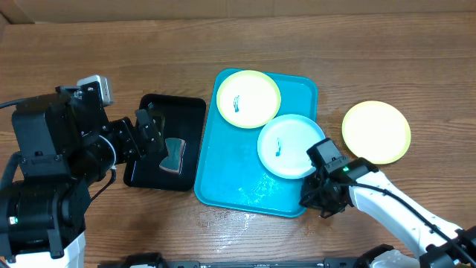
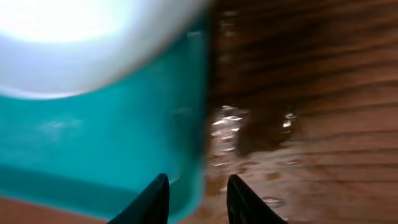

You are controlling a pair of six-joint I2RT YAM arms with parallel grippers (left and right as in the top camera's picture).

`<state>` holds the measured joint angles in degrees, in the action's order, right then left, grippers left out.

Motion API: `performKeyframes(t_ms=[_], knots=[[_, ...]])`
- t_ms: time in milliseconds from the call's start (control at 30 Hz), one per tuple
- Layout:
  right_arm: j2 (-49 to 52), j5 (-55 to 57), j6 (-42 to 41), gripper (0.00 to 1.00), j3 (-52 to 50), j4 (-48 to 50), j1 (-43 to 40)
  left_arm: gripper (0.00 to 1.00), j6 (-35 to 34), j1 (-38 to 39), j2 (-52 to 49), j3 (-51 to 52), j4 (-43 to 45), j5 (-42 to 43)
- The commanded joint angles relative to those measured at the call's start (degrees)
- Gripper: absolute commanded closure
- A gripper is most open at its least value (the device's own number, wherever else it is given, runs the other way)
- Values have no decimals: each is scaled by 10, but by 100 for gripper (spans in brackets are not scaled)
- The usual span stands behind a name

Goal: Clean dirty plates on tray and stack at the side

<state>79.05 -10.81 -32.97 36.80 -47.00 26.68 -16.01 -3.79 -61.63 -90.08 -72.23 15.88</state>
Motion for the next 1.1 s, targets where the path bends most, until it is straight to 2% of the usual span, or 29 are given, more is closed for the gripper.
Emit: performKeyframes(t_ms=[0, 67, 133, 333, 500, 967, 1067], knots=[[-2, 32, -44, 67, -12, 26, 3, 0, 8, -2, 2, -8, 2, 1], [-2, 30, -52, 67, -18, 34, 3, 0, 8, -2, 2, -8, 2, 1], [-2, 33, -64, 75, -23, 40, 3, 0, 8, -2, 2, -8, 2, 1], [5, 37, -78, 86, -27, 70, 3, 0, 8, -2, 2, -8, 2, 1], [9, 111, -98, 95, -27, 59, 2, 0, 8, -2, 2, -8, 2, 1], [9, 218, -105, 96, -27, 86, -2, 0, 8, -2, 2, -8, 2, 1], [9, 207, -86, 96, -27, 93, -1, 0, 8, -2, 2, -8, 2, 1]])
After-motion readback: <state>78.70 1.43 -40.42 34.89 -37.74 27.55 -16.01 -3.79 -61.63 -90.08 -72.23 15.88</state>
